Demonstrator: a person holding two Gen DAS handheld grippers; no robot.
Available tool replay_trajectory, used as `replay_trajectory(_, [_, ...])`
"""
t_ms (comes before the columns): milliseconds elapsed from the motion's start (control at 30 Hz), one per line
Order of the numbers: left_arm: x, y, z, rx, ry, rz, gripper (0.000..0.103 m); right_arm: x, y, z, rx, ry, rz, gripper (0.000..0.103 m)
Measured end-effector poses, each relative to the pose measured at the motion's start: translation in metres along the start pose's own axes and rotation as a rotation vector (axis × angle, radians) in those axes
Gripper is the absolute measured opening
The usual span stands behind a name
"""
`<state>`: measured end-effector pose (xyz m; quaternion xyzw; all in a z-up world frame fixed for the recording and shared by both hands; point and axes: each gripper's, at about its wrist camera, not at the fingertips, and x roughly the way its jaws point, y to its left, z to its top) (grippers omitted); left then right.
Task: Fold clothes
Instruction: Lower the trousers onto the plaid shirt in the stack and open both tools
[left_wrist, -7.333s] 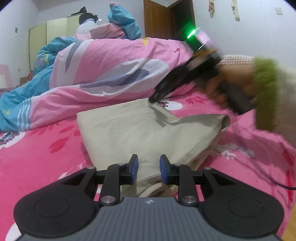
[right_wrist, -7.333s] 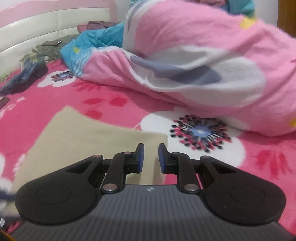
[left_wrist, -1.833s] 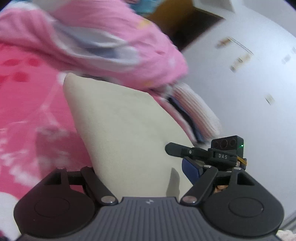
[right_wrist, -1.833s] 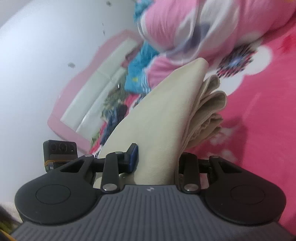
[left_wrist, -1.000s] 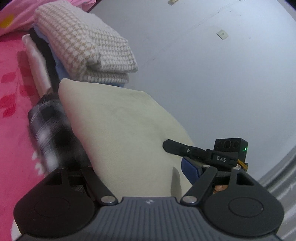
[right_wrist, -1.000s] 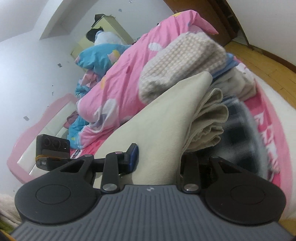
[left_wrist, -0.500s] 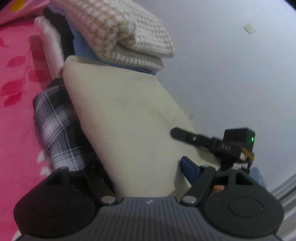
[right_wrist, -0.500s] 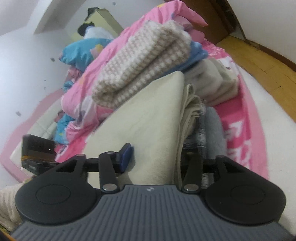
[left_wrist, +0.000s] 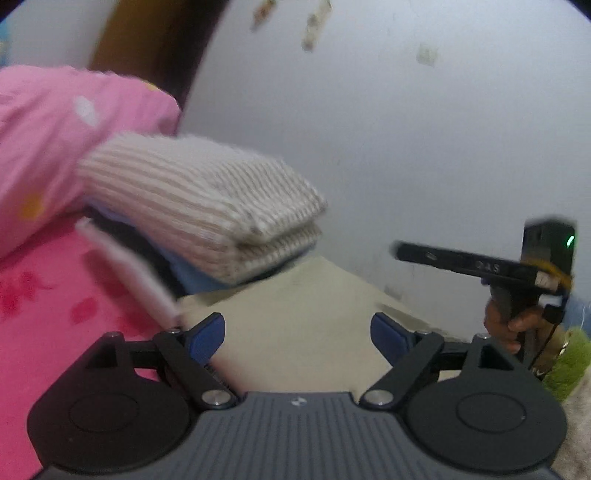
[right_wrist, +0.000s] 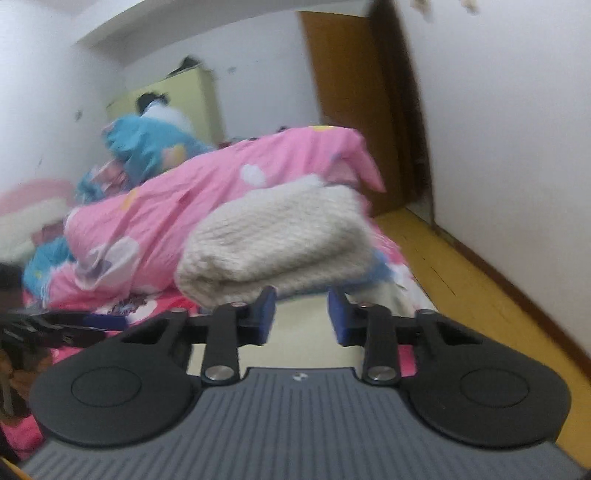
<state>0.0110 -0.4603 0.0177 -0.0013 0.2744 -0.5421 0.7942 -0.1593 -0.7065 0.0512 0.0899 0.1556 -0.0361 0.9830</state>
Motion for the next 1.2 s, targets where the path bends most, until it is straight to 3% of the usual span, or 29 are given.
replay_trajectory(100, [0.051, 0.001, 0.0, 0.005, 0.105, 0.064, 0.084, 0.063, 0.003, -0.016, -0.057, 0.188, -0.064, 0.022])
replay_trajectory(167, [0.069, 0.003, -0.007, 0.013, 0.137, 0.086, 0.084, 0.084, -0.008, -0.036, -0.05, 0.238, -0.111, 0.022])
replay_trajectory(333, [0.064, -0.007, -0.008, 0.095, 0.11, 0.107, 0.085, 0.028, 0.008, -0.043, -0.039, 0.118, -0.118, 0.015])
replay_trajectory(467, [0.017, -0.01, -0.008, 0.095, 0.021, 0.083, 0.084, -0.016, 0.02, -0.049, -0.029, 0.022, -0.123, 0.02])
replay_trajectory(600, [-0.015, -0.034, -0.027, 0.239, -0.046, 0.019, 0.085, -0.061, 0.033, -0.054, -0.02, -0.075, -0.128, 0.02])
replay_trajectory(733, [-0.018, -0.057, -0.06, 0.325, -0.002, 0.026, 0.086, -0.071, 0.053, -0.09, -0.058, -0.009, -0.135, 0.018])
replay_trajectory(900, [-0.024, -0.065, -0.063, 0.295, 0.005, 0.081, 0.085, -0.059, 0.043, -0.107, 0.088, 0.005, -0.188, 0.017])
replay_trajectory(1000, [-0.049, -0.073, -0.067, 0.288, -0.007, 0.116, 0.087, -0.088, 0.062, -0.1, 0.161, -0.041, -0.211, 0.029])
replay_trajectory(1067, [-0.078, -0.083, -0.074, 0.295, -0.016, 0.14, 0.089, -0.101, 0.082, -0.108, 0.161, -0.031, -0.236, 0.056])
replay_trajectory(1200, [-0.125, -0.097, -0.1, 0.283, 0.016, 0.2, 0.094, -0.118, 0.129, -0.138, 0.121, 0.032, -0.295, 0.079])
